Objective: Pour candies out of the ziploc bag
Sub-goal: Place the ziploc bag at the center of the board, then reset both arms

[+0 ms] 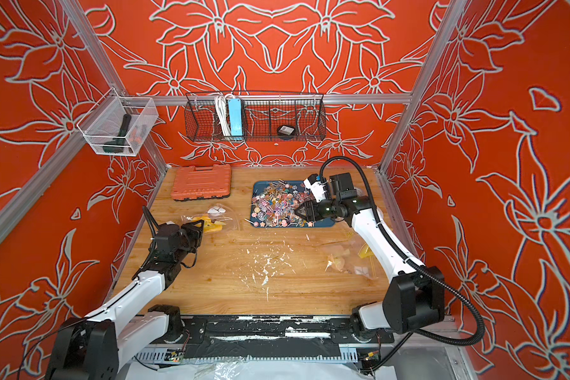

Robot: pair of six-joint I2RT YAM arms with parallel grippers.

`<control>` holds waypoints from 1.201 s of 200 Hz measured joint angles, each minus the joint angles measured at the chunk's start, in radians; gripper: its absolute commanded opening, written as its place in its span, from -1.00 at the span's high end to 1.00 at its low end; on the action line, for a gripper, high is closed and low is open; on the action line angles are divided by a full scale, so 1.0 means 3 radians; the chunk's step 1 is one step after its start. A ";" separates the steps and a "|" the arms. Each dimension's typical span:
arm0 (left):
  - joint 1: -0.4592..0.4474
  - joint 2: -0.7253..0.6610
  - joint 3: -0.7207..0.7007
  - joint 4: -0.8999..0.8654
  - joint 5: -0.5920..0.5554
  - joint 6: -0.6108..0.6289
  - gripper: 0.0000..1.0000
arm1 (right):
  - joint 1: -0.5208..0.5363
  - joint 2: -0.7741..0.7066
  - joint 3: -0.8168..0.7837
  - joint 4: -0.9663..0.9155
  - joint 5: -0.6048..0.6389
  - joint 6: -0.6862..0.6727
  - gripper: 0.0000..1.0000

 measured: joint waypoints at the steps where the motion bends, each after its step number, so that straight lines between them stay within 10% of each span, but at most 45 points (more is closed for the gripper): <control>1: 0.0000 0.0000 -0.0001 -0.0005 -0.0003 0.0029 -0.37 | 0.0001 0.0001 0.0000 0.0000 0.0000 -0.0001 -0.14; 65: 0.0000 0.0062 0.0122 -0.0427 -0.0081 0.0296 -0.96 | 0.0008 0.0006 0.0000 -0.0010 -0.0005 -0.0027 -0.17; 240: -0.0415 0.0303 0.1266 -0.1991 -0.0439 0.1780 -0.97 | 0.0014 0.0045 0.0000 -0.0071 0.0029 -0.0066 -0.50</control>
